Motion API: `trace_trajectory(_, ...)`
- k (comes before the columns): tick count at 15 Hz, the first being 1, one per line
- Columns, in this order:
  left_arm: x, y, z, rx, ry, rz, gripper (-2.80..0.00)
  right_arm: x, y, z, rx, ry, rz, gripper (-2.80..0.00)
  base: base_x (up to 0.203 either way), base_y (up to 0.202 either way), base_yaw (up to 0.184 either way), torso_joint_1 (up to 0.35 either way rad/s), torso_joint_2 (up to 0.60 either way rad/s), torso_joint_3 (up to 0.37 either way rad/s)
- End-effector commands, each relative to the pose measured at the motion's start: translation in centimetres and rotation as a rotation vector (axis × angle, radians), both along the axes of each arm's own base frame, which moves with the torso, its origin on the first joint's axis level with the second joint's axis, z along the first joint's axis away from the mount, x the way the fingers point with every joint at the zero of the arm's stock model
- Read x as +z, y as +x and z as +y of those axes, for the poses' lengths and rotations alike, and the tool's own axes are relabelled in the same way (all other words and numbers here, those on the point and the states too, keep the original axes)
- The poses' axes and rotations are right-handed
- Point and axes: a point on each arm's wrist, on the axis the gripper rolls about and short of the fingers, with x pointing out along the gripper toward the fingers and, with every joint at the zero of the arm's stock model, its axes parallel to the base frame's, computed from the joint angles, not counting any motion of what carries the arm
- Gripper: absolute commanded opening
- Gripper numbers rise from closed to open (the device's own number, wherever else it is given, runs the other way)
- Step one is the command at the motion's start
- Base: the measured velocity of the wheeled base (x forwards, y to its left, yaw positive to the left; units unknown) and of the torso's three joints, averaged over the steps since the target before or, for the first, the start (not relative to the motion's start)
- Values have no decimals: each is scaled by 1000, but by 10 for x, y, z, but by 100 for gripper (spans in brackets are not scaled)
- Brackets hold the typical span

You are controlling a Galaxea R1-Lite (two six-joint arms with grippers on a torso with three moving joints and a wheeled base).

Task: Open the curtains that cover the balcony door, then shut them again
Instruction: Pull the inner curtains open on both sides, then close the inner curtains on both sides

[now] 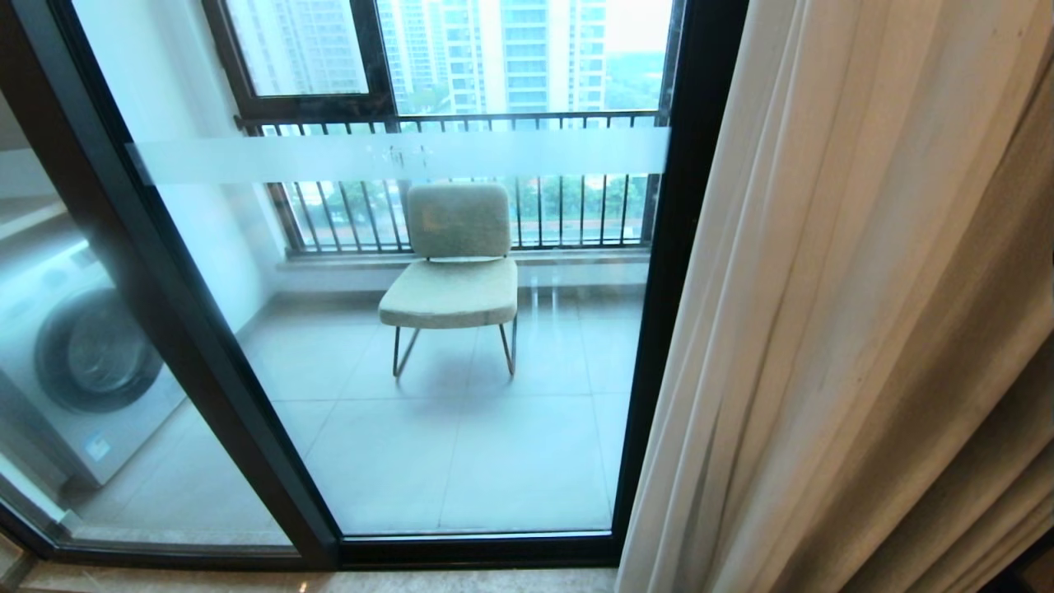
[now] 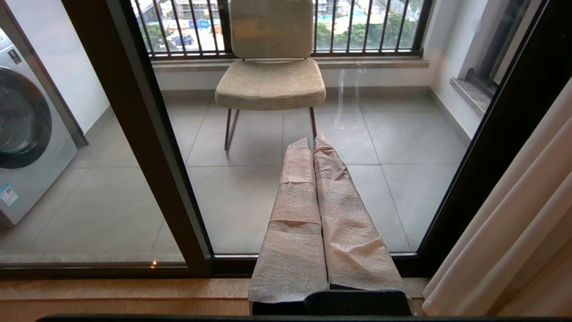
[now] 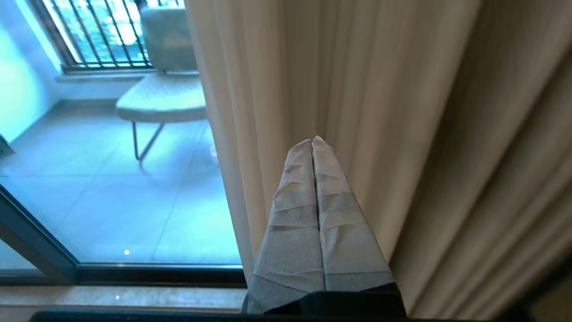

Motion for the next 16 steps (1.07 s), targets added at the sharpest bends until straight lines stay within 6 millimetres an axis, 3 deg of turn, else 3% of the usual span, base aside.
trace_trajectory(1, 0, 0, 0, 0, 0, -1, -280, -35, -20, 1, -20, -5, -37, -280, 0, 0, 0, 0, 0, 0)
trace_trajectory(5, 0, 0, 0, 0, 0, -1, -280, -63, -25, 1, 54, -15, 52, -280, 0, 0, 0, 0, 0, 0)
trace_trajectory(9, 0, 0, 0, 0, 0, -1, -280, -82, -41, -1, -30, -33, 52, -280, 0, 0, 0, 0, 0, 0)
trace_trajectory(16, 0, 0, 0, 0, 0, -1, -280, -86, -46, -1, -48, -32, 19, -280, 0, 0, 0, 0, 0, 0)
